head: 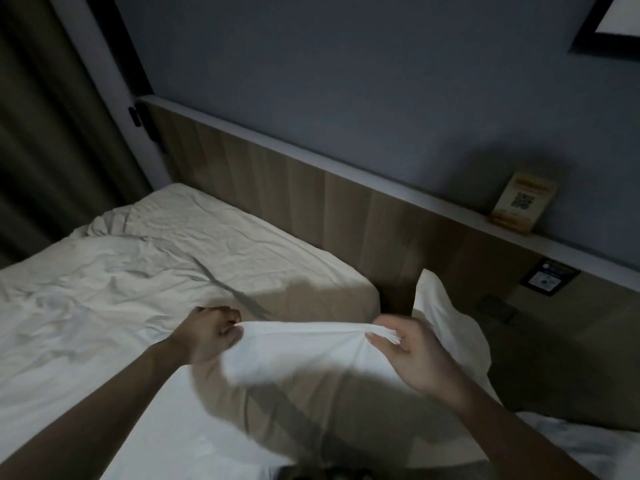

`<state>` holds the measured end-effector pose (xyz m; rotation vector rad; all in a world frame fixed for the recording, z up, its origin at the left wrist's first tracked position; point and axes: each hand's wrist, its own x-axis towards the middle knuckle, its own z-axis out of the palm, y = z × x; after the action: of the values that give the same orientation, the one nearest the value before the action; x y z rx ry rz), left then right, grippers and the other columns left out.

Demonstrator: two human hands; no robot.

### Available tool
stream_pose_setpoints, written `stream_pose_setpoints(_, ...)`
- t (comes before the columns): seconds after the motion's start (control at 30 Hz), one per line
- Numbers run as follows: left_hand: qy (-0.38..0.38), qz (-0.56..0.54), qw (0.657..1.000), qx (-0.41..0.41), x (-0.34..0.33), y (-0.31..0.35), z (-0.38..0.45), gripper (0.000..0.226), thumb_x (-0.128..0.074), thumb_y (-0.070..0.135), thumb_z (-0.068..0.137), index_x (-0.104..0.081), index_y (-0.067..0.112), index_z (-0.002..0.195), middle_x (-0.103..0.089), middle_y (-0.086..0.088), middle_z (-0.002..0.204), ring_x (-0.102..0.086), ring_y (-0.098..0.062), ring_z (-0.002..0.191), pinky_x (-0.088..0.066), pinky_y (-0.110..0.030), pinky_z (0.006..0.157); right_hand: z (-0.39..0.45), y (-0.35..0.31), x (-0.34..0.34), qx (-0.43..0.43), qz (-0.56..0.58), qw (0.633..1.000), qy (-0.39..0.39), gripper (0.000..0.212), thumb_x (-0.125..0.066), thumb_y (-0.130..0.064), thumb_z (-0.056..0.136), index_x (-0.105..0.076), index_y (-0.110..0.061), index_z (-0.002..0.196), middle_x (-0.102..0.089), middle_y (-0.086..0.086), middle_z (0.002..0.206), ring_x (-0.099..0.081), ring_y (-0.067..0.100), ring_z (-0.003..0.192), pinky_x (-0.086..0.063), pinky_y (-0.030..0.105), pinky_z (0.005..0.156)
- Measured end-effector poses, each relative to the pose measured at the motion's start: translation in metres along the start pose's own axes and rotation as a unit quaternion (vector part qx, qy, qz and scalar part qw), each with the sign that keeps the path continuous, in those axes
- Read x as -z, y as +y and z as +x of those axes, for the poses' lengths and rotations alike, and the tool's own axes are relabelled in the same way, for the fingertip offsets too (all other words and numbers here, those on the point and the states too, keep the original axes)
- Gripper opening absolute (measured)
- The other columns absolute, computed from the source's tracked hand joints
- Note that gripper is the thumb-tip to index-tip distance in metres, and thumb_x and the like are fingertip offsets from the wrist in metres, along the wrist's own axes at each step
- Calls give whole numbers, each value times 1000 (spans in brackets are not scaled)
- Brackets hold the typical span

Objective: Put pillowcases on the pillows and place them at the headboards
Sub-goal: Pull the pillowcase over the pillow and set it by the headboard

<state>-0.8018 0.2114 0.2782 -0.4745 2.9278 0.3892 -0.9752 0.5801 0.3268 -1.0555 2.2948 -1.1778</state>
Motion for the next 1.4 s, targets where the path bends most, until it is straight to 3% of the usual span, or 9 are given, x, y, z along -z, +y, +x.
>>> stream_pose_setpoints(0.23, 99, -66, 992, 31, 21, 16, 50, 29, -44, 51, 94, -50, 30, 75, -68, 9, 68, -68, -17, 70, -53, -35, 70, 61, 29, 42, -2, 43, 999, 12, 31, -63, -38, 99, -67, -9, 89, -67, 10, 81, -70, 21, 83, -55, 44, 76)
stream_pose_setpoints(0.43, 169, -99, 981, 16, 60, 13, 133, 31, -44, 42, 101, -47, 21, 78, -65, 3, 59, -65, -16, 57, -53, -35, 61, 117, 54, 53, -21, 91, 994, 60, 39, -64, -35, 100, -60, -4, 76, -50, 15, 65, -55, 31, 65, -45, 41, 61)
stream_pose_setpoints(0.6, 171, -101, 980, -5, 83, -3, 221, 32, -41, 40, 100, -45, 19, 76, -59, 0, 56, -61, -20, 55, -51, -39, 56, 161, 81, 31, -120, 129, 980, 92, 23, -66, -44, 96, -68, -25, 82, -66, 7, 72, -65, 16, 70, -45, 15, 63)
stream_pose_setpoints(0.73, 158, -79, 984, -29, 81, -23, 283, 31, -41, 40, 99, -43, 24, 73, -56, 2, 55, -60, -18, 55, -46, -36, 54, 198, 103, 5, -186, 180, 959, 120, 7, -72, -37, 93, -68, -33, 98, -70, -12, 83, -62, -8, 80, -45, 9, 74)
stream_pose_setpoints(0.8, 144, -74, 986, -34, 76, -33, 309, 30, -42, 41, 98, -44, 23, 73, -58, 1, 55, -60, -17, 54, -48, -36, 54, 212, 113, -8, -199, 189, 955, 113, 9, -70, -40, 93, -67, -34, 99, -68, -18, 89, -62, -7, 88, -44, 12, 77)
stream_pose_setpoints(0.9, 121, -70, 989, -38, 77, -40, 335, 30, -43, 42, 96, -45, 21, 74, -60, -2, 56, -60, -18, 54, -50, -39, 54, 232, 128, -20, -193, 191, 955, 123, 56, -60, -68, 84, -69, -12, 92, -69, 8, 87, -67, 13, 85, -48, 26, 76)
stream_pose_setpoints(1.03, 130, -29, 990, -52, 67, -44, 382, 33, -42, 44, 94, -47, 18, 74, -59, -3, 56, -60, -22, 56, -50, -38, 57, 258, 156, -34, -176, 220, 945, 164, 70, -55, -81, 75, -67, -13, 84, -64, 10, 79, -63, 10, 74, -47, 15, 67)
stream_pose_setpoints(1.17, 120, -5, 990, -74, 42, -49, 437, 30, -44, 45, 93, -51, 21, 76, -63, -2, 58, -64, -22, 60, -53, -38, 62, 281, 203, -63, -165, 212, 943, 196, 25, -62, -35, 100, -68, -30, 76, -65, -5, 73, -60, 3, 69, -45, 19, 67)
stream_pose_setpoints(1.4, 193, -9, 977, -87, -47, -87, 507, 40, -38, 52, 95, -49, 22, 71, -61, 1, 61, -62, -34, 69, -50, -41, 67, 332, 269, -106, -90, 88, 934, 336, 24, -66, -38, 96, -63, -22, 78, -60, -4, 66, -57, 7, 63, -45, 29, 65)
